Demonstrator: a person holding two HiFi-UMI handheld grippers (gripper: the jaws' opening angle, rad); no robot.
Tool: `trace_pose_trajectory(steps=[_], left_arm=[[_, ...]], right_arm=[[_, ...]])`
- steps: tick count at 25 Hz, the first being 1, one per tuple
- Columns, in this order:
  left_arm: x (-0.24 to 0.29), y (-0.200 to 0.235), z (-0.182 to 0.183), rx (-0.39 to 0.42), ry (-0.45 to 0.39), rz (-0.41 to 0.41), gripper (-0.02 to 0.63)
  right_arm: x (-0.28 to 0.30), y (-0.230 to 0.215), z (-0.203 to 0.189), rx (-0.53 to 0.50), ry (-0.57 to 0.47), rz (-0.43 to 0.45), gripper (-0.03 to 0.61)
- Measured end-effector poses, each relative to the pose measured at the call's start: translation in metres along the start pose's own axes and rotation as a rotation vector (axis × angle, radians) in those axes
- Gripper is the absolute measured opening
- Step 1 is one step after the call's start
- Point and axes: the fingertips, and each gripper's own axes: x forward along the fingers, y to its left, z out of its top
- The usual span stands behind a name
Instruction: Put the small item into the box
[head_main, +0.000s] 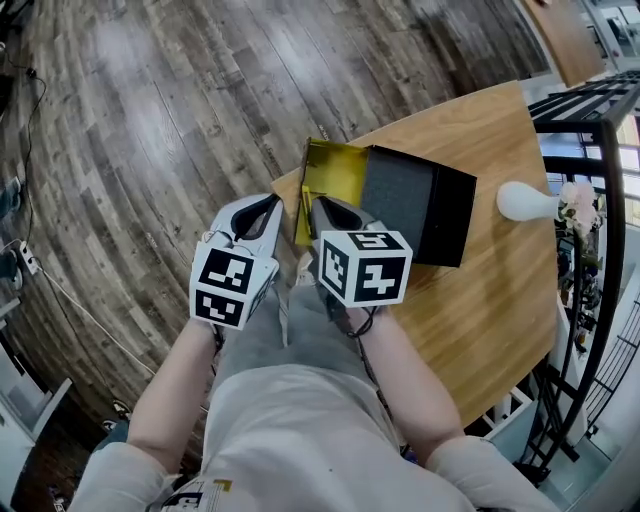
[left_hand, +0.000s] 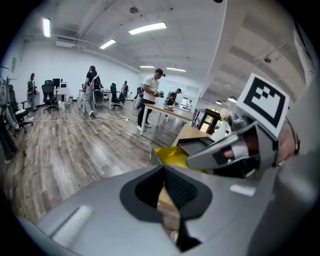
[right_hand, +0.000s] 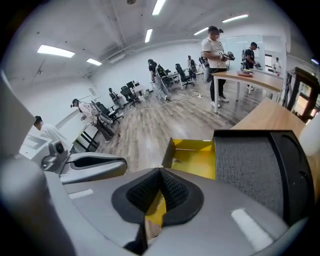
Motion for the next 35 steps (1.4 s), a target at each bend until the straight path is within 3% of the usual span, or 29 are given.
trace_pose_trajectory(steps=[7, 12, 17, 27, 35], left_arm=[[-0.038, -0.015, 0.043, 0.05, -0.082, 0.023, 0.003], [-0.079, -0.039, 0.071, 0.079, -0.122, 0.013, 0.003], [-0.118, -0.064, 0.105, 0.113, -0.217, 0.012, 0.003], [-0.189, -0.107, 0.151, 0.205, -0.38, 0.071, 0.003], [-0.228, -0.131, 0.157, 0.247, -0.429, 0.106, 0.003]], right_arm=[[-0.056, 0.017, 0.032, -0.053, -0.128, 0.04, 0.0], [-0.109, 0.034, 0.056, -0.185, -0.276, 0.002, 0.0], [-0.155, 0.045, 0.069, -0.199, -0.379, 0.022, 0.0], [-0.256, 0.069, 0.073, -0.273, -0.549, 0.039, 0.0], [-0.301, 0.082, 0.067, -0.303, -0.624, 0.053, 0.0]])
